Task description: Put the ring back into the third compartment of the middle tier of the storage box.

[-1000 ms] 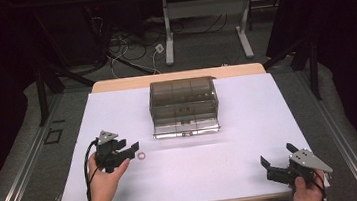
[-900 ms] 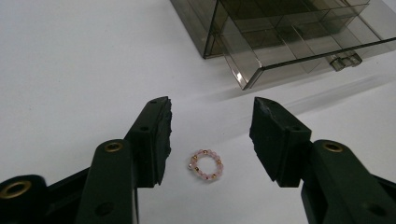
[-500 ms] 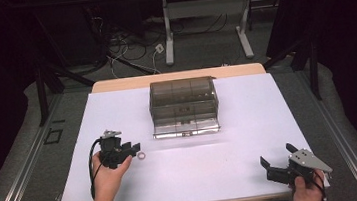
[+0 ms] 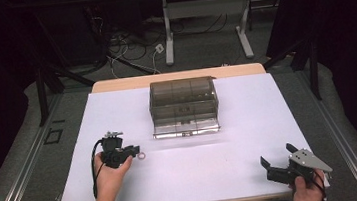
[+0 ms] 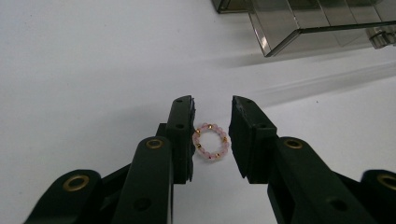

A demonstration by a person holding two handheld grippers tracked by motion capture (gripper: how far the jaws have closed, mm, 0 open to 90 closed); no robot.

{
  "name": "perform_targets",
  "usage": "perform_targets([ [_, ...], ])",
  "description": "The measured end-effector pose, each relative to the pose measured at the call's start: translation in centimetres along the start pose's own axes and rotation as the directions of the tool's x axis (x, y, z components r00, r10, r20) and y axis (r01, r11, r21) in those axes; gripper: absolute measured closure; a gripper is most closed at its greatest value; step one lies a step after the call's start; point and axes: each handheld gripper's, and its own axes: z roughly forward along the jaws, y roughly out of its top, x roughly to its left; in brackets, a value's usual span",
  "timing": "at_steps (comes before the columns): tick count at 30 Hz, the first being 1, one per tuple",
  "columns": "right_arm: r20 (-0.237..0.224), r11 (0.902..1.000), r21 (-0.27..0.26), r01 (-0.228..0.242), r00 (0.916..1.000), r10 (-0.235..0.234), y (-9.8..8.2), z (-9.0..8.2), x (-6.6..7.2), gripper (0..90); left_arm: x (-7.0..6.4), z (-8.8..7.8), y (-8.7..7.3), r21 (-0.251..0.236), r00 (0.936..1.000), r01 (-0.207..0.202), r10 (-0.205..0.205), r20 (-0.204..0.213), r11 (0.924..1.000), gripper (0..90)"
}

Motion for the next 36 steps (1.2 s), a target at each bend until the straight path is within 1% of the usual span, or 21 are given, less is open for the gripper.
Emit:
perform_targets([
  [2,0.001,1.0000,-0.003,0.002,1.0000,-0.002,0.0,0.0,0.0,0.0,0.0,0.1,0.0,0.008,1.0000,-0.002,0.002,-0.003,1.0000,71.3],
  [4,0.000,1.0000,-0.002,0.004,1.0000,-0.004,0.0,0.0,0.0,0.0,-0.1,0.3,0.1,0.006,1.0000,-0.002,0.002,-0.009,1.0000,72.9],
  [6,0.000,1.0000,0.000,0.006,1.0000,-0.006,0.0,0.0,0.0,0.0,-0.1,0.3,0.1,0.025,1.0000,-0.005,0.006,-0.008,0.9997,74.3],
  [10,-0.002,1.0000,0.003,0.005,1.0000,-0.005,0.0,0.0,0.0,0.0,-0.2,0.7,0.1,0.028,0.9999,-0.003,0.003,-0.017,0.9996,76.4],
  [11,0.000,1.0000,0.003,0.006,1.0000,-0.006,0.0,0.0,0.0,0.0,-0.2,0.6,0.2,0.045,0.9998,-0.007,0.008,-0.017,0.9989,76.8],
  [12,-0.004,1.0000,0.001,0.006,1.0000,-0.006,0.0,0.0,-0.1,0.0,-0.2,0.8,0.1,0.034,0.9997,-0.004,0.005,-0.025,0.9994,77.2],
  [13,-0.002,1.0000,0.001,0.004,1.0000,-0.004,0.0,0.0,0.0,0.0,-0.3,0.9,0.1,0.037,0.9997,-0.001,0.002,-0.025,0.9993,77.2],
  [14,-0.002,1.0000,0.002,0.004,1.0000,-0.004,0.0,0.0,0.0,0.0,-0.2,0.9,0.1,0.052,0.9997,-0.002,0.003,-0.023,0.9986,77.4],
  [15,-0.002,1.0000,0.002,0.004,1.0000,-0.004,0.0,0.0,0.0,0.0,-0.2,1.0,0.1,0.043,0.9996,0.002,-0.001,-0.027,0.9991,77.5],
  [16,-0.002,1.0000,0.002,0.004,1.0000,-0.004,0.0,0.0,0.0,0.0,-0.2,1.1,0.1,0.047,0.9996,0.003,-0.001,-0.027,0.9989,77.7],
  [17,-0.002,1.0000,0.002,0.005,1.0000,-0.005,0.0,0.0,0.0,0.0,-0.2,1.2,0.0,0.041,0.9994,0.004,-0.003,-0.033,0.9992,77.7],
  [18,-0.002,1.0000,0.001,0.005,1.0000,-0.005,0.0,0.0,-0.1,0.0,-0.1,1.2,0.1,0.062,0.9997,0.003,-0.002,-0.025,0.9981,77.8],
  [19,-0.002,1.0000,0.001,0.005,1.0000,-0.005,0.0,0.0,-0.1,0.0,-0.2,1.4,0.0,0.049,0.9995,0.008,-0.007,-0.030,0.9988,78.0],
  [21,-0.002,1.0000,0.001,0.006,1.0000,-0.006,0.0,0.0,0.0,0.0,-0.1,1.6,-0.1,0.055,0.9994,0.015,-0.013,-0.030,0.9984,78.5],
  [27,-0.002,1.0000,0.002,0.005,1.0000,-0.005,0.0,0.0,-0.1,0.0,-0.1,1.7,-0.1,0.066,0.9994,0.017,-0.015,-0.032,0.9977,79.5],
  [28,-0.004,1.0000,-0.004,0.005,1.0000,-0.005,0.0,0.0,-0.1,0.0,-0.1,1.8,-0.1,0.064,0.9993,0.016,-0.014,-0.034,0.9978,79.7],
  [29,-0.001,1.0000,0.002,0.008,1.0000,-0.008,0.0,0.0,-0.1,0.0,-0.1,1.7,0.0,0.078,0.9994,0.014,-0.012,-0.033,0.9968,79.9],
  [33,-0.004,1.0000,-0.004,0.007,1.0000,-0.007,0.0,0.0,-0.1,0.0,-0.1,2.0,-0.2,0.065,0.9991,0.020,-0.017,-0.038,0.9977,80.1],
  [34,-0.004,1.0000,-0.004,0.006,1.0000,-0.006,0.0,0.0,-0.1,0.0,-0.1,2.0,-0.2,0.065,0.9990,0.020,-0.018,-0.040,0.9977,80.1],
  [35,-0.005,1.0000,-0.004,0.007,1.0000,-0.007,0.0,0.0,-0.1,0.0,-0.1,1.9,-0.1,0.076,0.9993,0.019,-0.016,-0.034,0.9969,80.1],
  [36,-0.002,1.0000,0.002,0.008,1.0000,-0.008,0.0,0.0,-0.1,0.0,-0.1,2.0,-0.2,0.071,0.9990,0.025,-0.022,-0.038,0.9972,80.1],
])
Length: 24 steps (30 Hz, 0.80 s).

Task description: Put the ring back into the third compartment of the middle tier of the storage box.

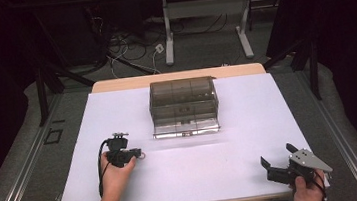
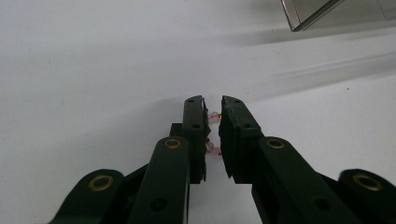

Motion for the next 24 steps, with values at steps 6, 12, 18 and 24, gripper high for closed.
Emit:
perform_targets([
  [6,-0.001,1.0000,-0.002,0.000,1.0000,0.000,-0.02,0.03,-0.01,0.0,0.13,0.15,0.01,0.012,1.0000,-0.001,0.001,0.001,0.9999,80.1],
  [12,-0.002,1.0000,-0.001,-0.002,1.0000,0.002,-0.02,0.03,0.02,0.0,0.14,0.27,-0.01,0.003,0.9999,0.006,-0.006,-0.010,1.0000,80.7],
  [18,0.000,1.0000,-0.001,-0.002,1.0000,0.002,-0.03,0.04,0.00,0.0,0.24,0.44,-0.11,0.008,0.9999,0.009,-0.009,-0.012,0.9999,82.4],
  [24,-0.003,1.0000,0.006,0.008,1.0000,-0.008,-0.04,0.04,0.00,0.0,0.24,0.44,-0.05,0.022,0.9999,0.010,-0.010,-0.006,0.9997,83.9],
])
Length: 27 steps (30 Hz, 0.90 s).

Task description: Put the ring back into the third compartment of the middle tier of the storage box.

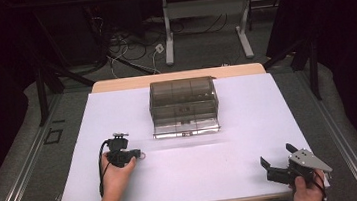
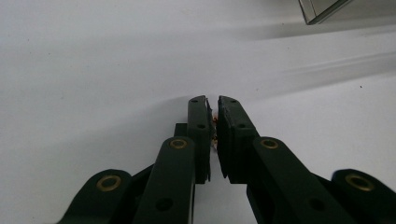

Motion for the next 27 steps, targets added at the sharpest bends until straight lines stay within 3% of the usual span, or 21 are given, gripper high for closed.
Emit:
perform_targets([
  [27,-0.001,1.0000,-0.005,-0.003,1.0000,0.003,-0.01,0.04,0.04,0.0,-0.20,-0.37,0.11,-0.022,1.0000,-0.003,0.003,0.008,0.9998,87.4],
])
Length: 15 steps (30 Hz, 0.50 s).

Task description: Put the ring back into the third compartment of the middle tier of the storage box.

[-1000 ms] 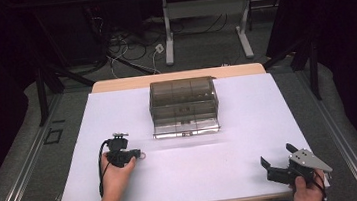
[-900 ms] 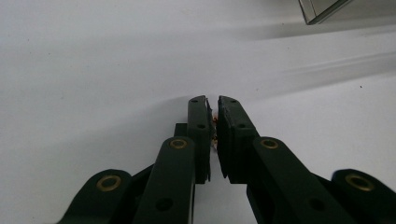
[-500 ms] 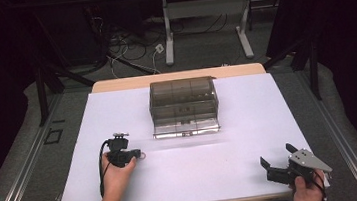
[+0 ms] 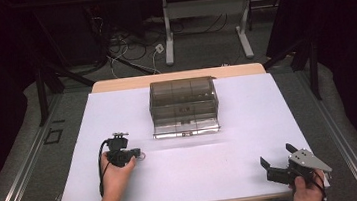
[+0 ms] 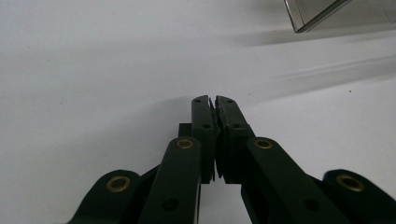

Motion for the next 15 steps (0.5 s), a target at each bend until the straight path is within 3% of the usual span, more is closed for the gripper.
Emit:
perform_targets([
  [10,0.000,1.0000,0.003,-0.001,1.0000,0.001,-0.01,-0.02,-0.03,0.0,-0.08,-0.47,0.25,-0.001,1.0000,-0.009,0.009,-0.001,1.0000,87.5],
  [11,0.000,1.0000,0.004,-0.002,1.0000,0.002,0.00,-0.03,0.01,0.0,-0.13,-0.41,0.21,-0.019,1.0000,-0.006,0.006,-0.007,0.9998,87.6],
  [14,0.000,1.0000,-0.001,-0.001,1.0000,0.001,0.00,0.00,0.01,0.0,-0.07,-0.73,0.37,-0.002,0.9999,-0.012,0.012,-0.001,0.9999,87.5],
  [15,-0.002,1.0000,0.001,0.000,1.0000,0.000,0.00,-0.01,0.00,0.0,-0.12,-0.67,0.34,-0.019,1.0000,-0.007,0.007,-0.005,0.9998,87.5],
])
